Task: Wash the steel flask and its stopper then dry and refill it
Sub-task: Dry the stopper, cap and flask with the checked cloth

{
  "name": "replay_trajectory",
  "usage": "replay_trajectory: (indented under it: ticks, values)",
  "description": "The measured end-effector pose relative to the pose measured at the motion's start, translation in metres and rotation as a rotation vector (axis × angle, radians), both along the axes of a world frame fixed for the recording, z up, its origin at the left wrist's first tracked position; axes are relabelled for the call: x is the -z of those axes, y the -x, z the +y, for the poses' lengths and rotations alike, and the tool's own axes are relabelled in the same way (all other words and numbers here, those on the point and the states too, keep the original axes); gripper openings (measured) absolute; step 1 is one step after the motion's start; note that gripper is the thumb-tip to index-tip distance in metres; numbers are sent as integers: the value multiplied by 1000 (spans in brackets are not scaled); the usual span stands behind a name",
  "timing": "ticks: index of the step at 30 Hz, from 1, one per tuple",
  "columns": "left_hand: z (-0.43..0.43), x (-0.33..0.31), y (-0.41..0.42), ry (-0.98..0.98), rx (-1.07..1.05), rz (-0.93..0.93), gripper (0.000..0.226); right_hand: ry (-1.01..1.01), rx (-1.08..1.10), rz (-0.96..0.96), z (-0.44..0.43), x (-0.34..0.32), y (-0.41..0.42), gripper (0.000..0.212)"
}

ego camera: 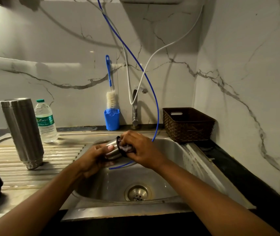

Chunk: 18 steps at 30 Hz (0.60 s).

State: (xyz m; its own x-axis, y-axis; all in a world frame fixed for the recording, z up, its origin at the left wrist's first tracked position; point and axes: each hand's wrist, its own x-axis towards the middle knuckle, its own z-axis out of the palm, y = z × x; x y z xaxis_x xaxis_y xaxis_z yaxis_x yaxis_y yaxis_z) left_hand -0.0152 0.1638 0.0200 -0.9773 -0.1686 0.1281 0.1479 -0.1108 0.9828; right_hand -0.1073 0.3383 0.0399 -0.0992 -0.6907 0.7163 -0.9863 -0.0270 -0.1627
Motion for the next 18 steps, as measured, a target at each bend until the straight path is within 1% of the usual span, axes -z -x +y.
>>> replay_trajectory:
  ticks: [1,2,3,5,6,8,9,10,11,12,13,15,16,17,18]
  values:
    - [1,-1,0,-3,-1,-2,99,9,13,43,1,1,1,23]
    - [2,-1,0,46,-17,24,99,29,18,-11,2,1,2,23]
    - [4,-3,-2,143,-44,67,98,54,17,-165,2,2,1,22]
    - [5,-8,-5,403,-115,144,84,53,31,-640,2,1,2,21]
    - [8,-9,-6,561,-166,182,75,32,41,-889,1,0,1,21]
    - [14,-10,-9,910,-255,327,69,2,26,-1335,-2,2,1,20]
    - [15,-9,-9,1035,-278,397,70,9,-4,-1501,-2,2,1,18]
    - [16,-8,-8,1096,-289,441,70,20,-26,-1598,0,0,1,16]
    - [14,-7,-7,1087,-288,437,69,23,-41,-1617,0,-1,0,15]
    - [14,-7,-8,981,-272,385,70,17,-37,-1544,0,-3,-1,16]
    - [14,-8,-8,782,-236,304,73,-1,-8,-1370,0,-4,-4,16]
    - [12,-7,-6,242,-125,176,92,-1,59,-829,-2,-6,-12,17]
    - [13,-5,-5,43,-100,108,101,20,40,-562,-3,-3,-15,19]
    - [12,-4,-4,-66,-81,64,105,36,15,-333,-4,-1,-16,22]
    - [11,-4,-4,-96,-61,37,104,46,5,-147,-4,0,-15,24]
